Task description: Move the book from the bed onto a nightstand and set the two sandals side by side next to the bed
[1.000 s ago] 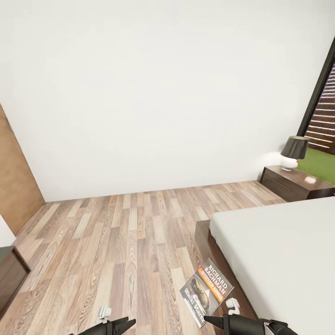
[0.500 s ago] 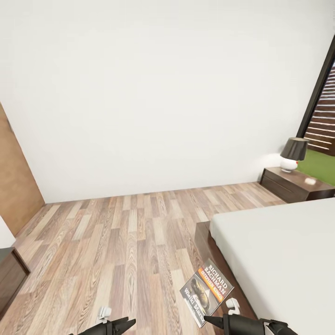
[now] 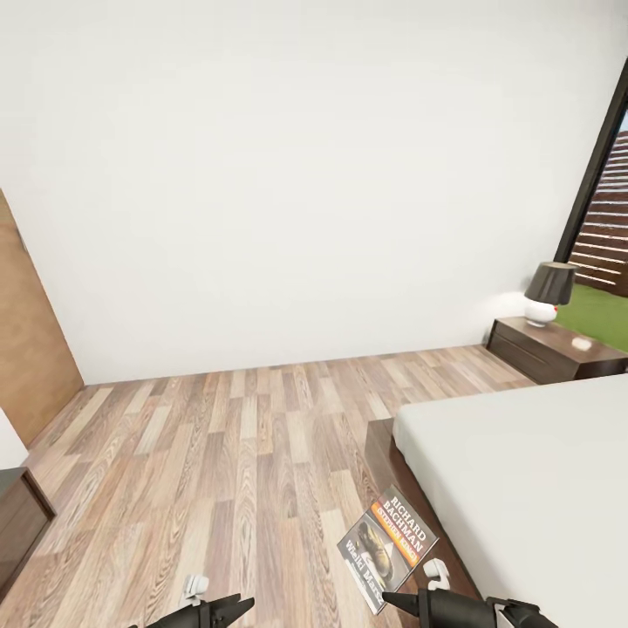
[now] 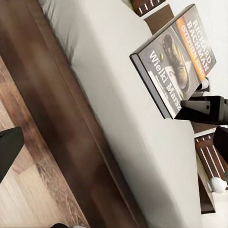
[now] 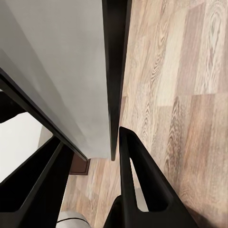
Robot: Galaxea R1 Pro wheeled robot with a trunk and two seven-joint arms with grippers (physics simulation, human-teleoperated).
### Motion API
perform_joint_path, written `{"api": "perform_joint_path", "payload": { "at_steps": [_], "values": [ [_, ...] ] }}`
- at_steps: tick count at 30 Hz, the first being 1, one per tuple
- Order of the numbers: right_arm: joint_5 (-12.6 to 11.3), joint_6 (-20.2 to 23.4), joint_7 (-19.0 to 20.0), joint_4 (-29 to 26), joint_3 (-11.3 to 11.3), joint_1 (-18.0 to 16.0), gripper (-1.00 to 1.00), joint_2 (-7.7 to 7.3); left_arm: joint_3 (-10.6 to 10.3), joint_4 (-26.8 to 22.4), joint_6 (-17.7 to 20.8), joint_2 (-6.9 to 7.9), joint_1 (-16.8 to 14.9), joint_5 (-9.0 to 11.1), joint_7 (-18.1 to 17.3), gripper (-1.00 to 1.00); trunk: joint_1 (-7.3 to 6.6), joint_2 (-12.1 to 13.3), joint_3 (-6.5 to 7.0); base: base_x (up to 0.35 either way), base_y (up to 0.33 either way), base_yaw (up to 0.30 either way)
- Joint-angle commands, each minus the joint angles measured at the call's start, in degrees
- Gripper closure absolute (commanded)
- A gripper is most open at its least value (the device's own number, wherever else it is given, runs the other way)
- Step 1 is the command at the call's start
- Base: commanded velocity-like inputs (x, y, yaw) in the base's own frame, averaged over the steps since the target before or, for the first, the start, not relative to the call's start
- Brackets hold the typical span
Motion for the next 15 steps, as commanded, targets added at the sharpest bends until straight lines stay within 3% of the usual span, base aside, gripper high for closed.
{"api": "perform_joint_path", "payload": {
  "at_steps": [1, 10, 15],
  "values": [
    [-0.6, 0.6, 0.1, 0.0, 0.4, 0.0, 1.0, -0.04, -0.5, 0.0, -0.4, 0.02, 0.0, 0.4, -0.1, -1.0, 0.0, 0.0, -0.06, 0.0, 0.0, 0.0],
    [-0.6, 0.6, 0.1, 0.0, 0.4, 0.0, 1.0, -0.04, -0.4, 0.0, -0.4, 0.02, 0.0, 0.3, 0.0, -1.0, 0.0, 0.0, -0.06, 0.002, 0.0, 0.0],
    [-0.6, 0.6, 0.0, 0.0, 0.4, 0.0, 1.0, -0.04, -0.5, 0.0, -0.4, 0.0, 0.0, 0.3, 0.1, -1.0, 0.0, 0.0, -0.06, 0.203, 0.0, 0.0]
  ]
}}
